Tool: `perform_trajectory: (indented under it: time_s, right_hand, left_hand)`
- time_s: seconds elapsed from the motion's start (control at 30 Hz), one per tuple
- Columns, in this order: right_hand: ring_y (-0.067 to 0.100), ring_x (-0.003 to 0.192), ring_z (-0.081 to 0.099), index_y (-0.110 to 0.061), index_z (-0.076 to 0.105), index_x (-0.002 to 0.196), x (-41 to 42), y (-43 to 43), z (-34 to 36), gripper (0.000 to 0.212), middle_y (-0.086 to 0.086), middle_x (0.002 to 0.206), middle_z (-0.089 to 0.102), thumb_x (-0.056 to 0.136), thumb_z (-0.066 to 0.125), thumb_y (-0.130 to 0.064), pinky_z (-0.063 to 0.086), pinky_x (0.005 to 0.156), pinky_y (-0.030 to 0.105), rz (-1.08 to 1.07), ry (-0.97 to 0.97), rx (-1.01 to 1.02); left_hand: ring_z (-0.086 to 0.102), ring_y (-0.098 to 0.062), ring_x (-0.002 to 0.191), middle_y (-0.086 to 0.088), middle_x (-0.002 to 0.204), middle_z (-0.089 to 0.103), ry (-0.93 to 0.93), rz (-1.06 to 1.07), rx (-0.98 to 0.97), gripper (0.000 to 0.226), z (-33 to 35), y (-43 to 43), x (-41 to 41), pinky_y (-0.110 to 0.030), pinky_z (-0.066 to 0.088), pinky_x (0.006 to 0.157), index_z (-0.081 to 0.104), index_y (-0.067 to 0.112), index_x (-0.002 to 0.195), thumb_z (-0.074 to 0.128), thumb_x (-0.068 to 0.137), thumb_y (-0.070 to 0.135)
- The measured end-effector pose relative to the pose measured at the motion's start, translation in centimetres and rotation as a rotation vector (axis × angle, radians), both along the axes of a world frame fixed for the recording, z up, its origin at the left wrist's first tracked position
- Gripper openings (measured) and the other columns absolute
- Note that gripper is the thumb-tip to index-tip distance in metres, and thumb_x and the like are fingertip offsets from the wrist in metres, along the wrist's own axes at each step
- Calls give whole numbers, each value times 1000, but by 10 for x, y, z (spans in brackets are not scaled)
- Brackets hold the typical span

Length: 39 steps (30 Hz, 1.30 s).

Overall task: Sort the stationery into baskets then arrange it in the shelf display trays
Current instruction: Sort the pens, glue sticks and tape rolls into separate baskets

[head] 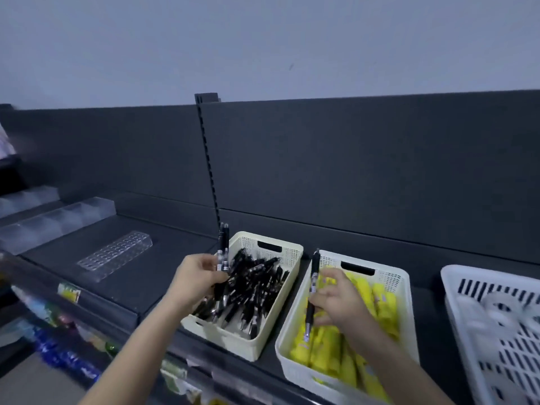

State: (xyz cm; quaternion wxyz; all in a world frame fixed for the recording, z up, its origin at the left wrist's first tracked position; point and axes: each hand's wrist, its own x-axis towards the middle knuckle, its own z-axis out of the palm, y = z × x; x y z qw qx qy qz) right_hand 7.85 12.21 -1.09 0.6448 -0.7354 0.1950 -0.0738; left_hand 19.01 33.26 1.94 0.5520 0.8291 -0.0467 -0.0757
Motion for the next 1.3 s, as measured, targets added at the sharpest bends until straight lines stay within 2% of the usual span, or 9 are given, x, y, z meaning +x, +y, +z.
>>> perform_trajectory:
  time_s: [0.27, 0.37, 0.47, 0.6, 0.77, 0.93, 1.13, 1.2, 1.3]
  right_hand:
    - [11, 52, 44, -14, 28, 138, 77, 73, -20, 55, -2, 62, 40, 88, 46, 0, 48, 58, 34, 73, 54, -352]
    - [19, 78, 55, -11, 35, 136, 80, 77, -20, 48, 5, 91, 54, 90, 49, -6, 45, 72, 31, 101, 93, -508]
    - [20, 112, 53, -14, 41, 135, 70, 67, -21, 44, 9, 131, 43, 91, 49, -10, 39, 92, 22, 65, 102, -569]
    - [18, 104, 54, -12, 54, 122, 47, 44, -12, 35, 9, 122, 48, 89, 47, -5, 42, 97, 27, -19, 50, -611]
    - [20, 115, 51, -11, 55, 122, -21, -19, -3, 34, 8, 123, 49, 88, 51, -9, 39, 101, 29, -163, 100, -672]
    - [23, 111, 54, -10, 57, 120, -117, -102, 4, 31, 10, 119, 56, 90, 53, -14, 41, 94, 25, -360, 226, -753]
    - [32, 134, 34, -27, 27, 144, -223, -187, -15, 70, 8, 155, 16, 85, 55, -51, 39, 105, 43, -211, 940, -730]
    - [30, 135, 34, -31, 23, 145, -235, -193, -27, 71, 6, 157, -2, 85, 57, -49, 41, 103, 40, -130, 905, -687]
    - [25, 142, 18, -31, 32, 142, -236, -196, -37, 61, 1, 157, 0, 87, 56, -44, 31, 112, 38, -36, 760, -745]
  left_hand:
    - [58, -22, 71, -4, 74, 61, -94, -171, 341, 16, -27, 9, 58, -31, 50, 65, 65, 11, 89, 65, 76, 1]
    - [59, -25, 94, -9, 99, 64, -127, -264, 539, 41, -36, -1, 56, -25, 45, 73, 56, 11, 120, 63, 80, 6]
    - [50, -27, 119, -14, 130, 49, -116, -323, 641, 51, -41, -8, 58, -26, 41, 91, 43, 8, 132, 60, 84, 9]
    - [46, -26, 123, -12, 132, 48, -261, -336, 665, 50, -38, -25, 52, -27, 36, 99, 43, 13, 135, 53, 86, 9]
    - [49, -29, 122, -15, 129, 55, -428, -525, 584, 46, -34, -96, 13, -28, 33, 100, 49, 9, 132, 57, 86, 9]
    - [44, -21, 127, -7, 135, 51, -524, -733, 437, 41, -28, -180, -62, -23, 28, 102, 49, 12, 132, 52, 91, 10]
    - [45, -13, 123, 0, 134, 49, -584, -982, 361, 38, -38, -265, -155, -16, 30, 99, 49, 14, 131, 40, 95, 9]
    - [42, -14, 126, -1, 139, 43, -558, -1054, 423, 41, -45, -289, -175, -21, 33, 101, 43, 14, 136, 37, 96, 9]
    - [32, -24, 133, -11, 148, 26, -531, -1053, 593, 52, -55, -329, -184, -34, 39, 103, 28, 11, 143, 39, 93, 3]
